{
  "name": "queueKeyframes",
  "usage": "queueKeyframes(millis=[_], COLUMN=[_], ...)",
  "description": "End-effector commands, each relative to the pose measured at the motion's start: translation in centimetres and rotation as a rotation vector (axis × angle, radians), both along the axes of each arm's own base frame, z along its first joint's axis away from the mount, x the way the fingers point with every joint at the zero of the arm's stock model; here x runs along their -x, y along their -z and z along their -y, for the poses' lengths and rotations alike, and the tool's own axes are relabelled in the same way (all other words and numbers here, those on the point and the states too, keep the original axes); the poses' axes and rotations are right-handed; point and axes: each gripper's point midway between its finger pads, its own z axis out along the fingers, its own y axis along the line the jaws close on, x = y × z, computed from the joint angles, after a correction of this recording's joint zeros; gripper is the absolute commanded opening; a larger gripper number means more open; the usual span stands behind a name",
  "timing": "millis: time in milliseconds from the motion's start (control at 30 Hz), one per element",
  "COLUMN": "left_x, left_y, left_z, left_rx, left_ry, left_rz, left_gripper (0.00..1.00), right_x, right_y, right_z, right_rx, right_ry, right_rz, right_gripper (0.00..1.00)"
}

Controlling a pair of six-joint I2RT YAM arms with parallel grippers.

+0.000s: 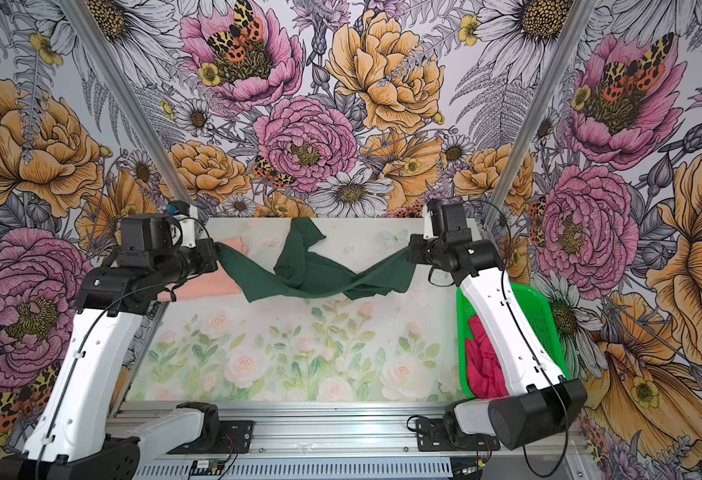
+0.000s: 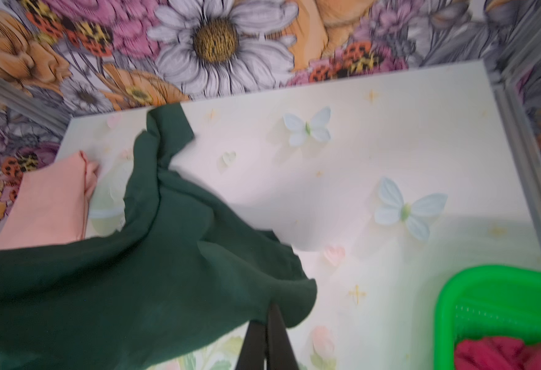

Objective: Fold and stack t-shirts
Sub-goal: Flatten out the T-shirt at the center of the board.

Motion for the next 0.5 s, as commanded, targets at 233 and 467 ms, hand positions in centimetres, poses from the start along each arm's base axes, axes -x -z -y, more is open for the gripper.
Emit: queueKeyframes(millis=[233,467], left_x=[-18.2,-19.8], left_y=[-21.5,-26.9], left_z=[4.1,-5.5], left_rx=[-0.158,0.138], left_ry=[0.038,-0.199], left_rz=[0.711,1.061], left_gripper=[0.0,0.0], right_x=[-9.5,-11.7], right_y=[-26.6,-28.7], right_z=[0.8,8.2], right_rx=[0.077,-0.17], right_ry=[0.02,0.15], right_rz=[0.944,1.126], right_gripper=[0.0,0.0])
